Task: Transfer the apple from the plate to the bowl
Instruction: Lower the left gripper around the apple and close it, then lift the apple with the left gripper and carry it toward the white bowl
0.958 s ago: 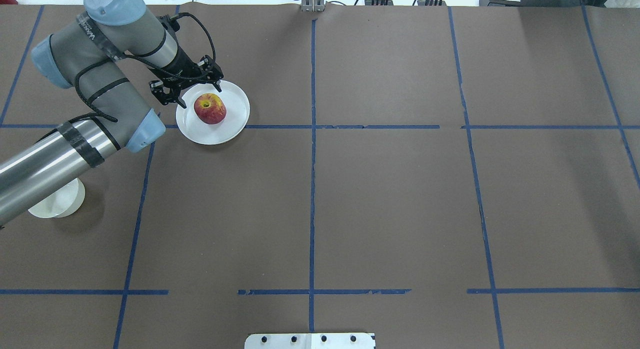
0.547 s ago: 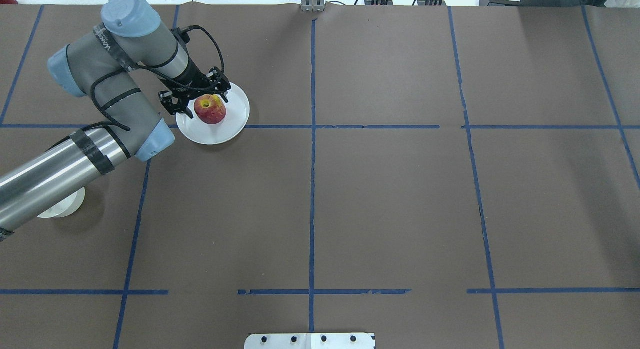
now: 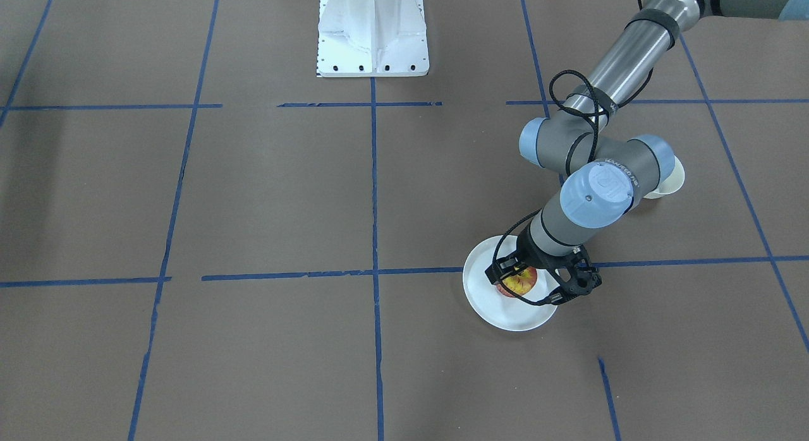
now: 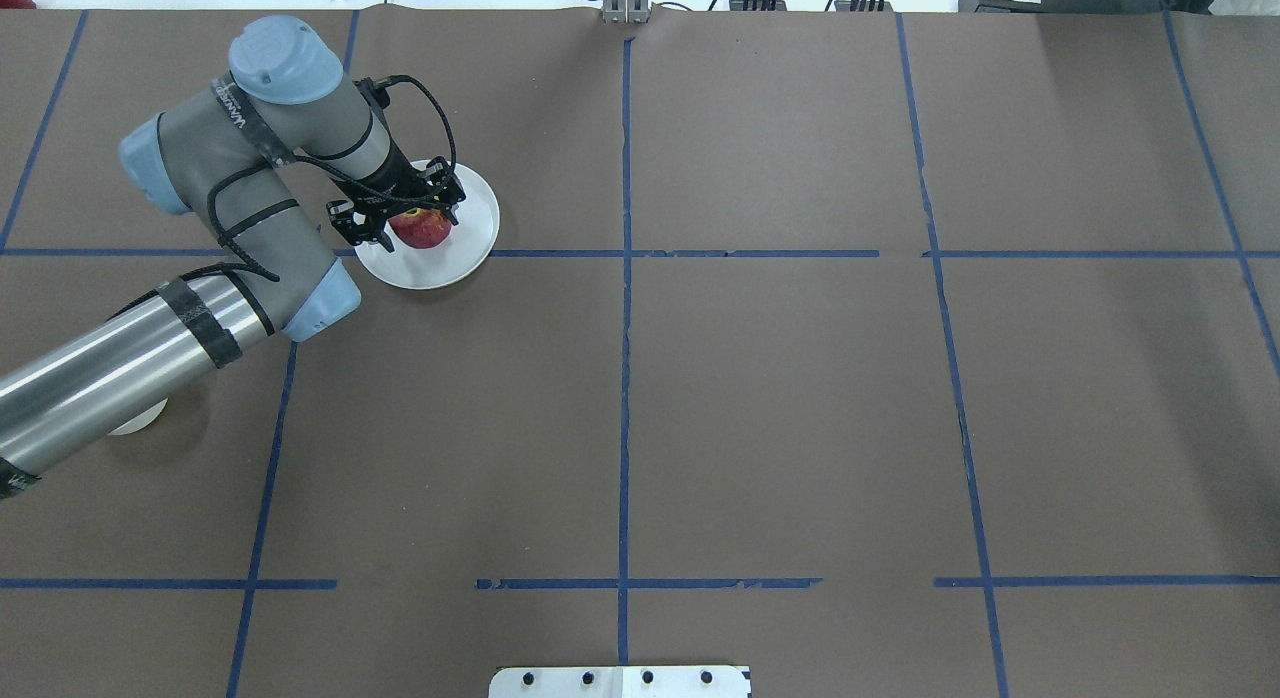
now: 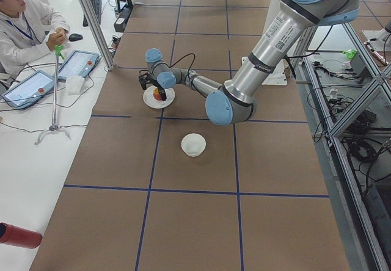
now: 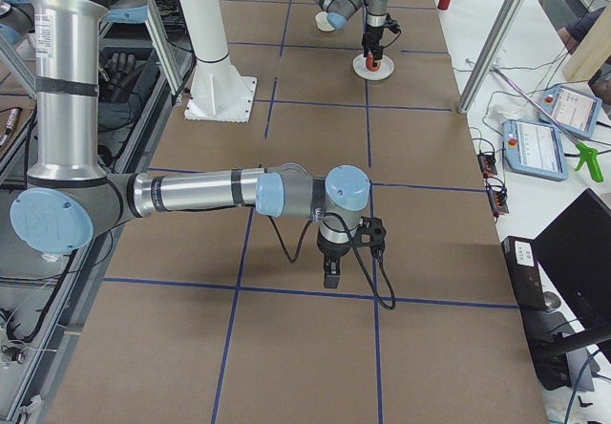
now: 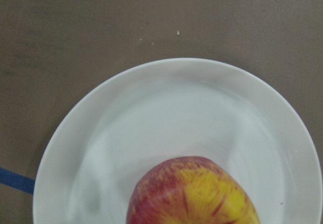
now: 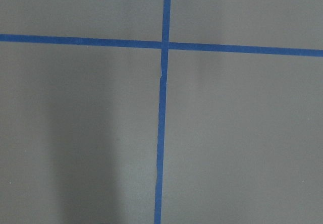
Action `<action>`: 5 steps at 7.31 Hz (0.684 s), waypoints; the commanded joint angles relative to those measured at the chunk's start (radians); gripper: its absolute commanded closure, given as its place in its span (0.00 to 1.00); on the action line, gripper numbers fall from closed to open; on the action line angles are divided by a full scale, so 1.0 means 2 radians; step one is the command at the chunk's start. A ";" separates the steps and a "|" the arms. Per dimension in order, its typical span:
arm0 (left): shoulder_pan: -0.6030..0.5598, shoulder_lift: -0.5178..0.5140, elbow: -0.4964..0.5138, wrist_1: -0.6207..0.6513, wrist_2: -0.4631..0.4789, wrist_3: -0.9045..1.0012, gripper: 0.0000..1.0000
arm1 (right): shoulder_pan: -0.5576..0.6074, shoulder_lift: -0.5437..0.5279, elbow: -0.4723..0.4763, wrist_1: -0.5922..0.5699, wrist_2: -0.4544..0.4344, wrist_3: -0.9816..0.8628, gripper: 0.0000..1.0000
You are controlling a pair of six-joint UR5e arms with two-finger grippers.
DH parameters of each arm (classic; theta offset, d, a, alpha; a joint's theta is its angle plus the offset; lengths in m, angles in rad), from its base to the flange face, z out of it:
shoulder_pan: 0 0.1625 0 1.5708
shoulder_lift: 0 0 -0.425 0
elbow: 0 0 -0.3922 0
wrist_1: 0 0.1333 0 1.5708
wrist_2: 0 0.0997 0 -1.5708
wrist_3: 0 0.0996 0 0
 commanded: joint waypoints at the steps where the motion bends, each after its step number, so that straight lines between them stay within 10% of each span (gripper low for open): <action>1: 0.000 0.000 0.000 -0.002 0.020 0.003 0.13 | 0.000 0.000 0.000 0.000 0.000 0.000 0.00; 2: 0.000 -0.001 0.000 -0.004 0.030 0.003 0.13 | 0.000 0.000 0.000 0.000 0.000 0.000 0.00; 5: -0.013 -0.001 -0.009 0.001 0.031 0.021 0.80 | 0.000 0.000 0.000 0.000 0.000 0.000 0.00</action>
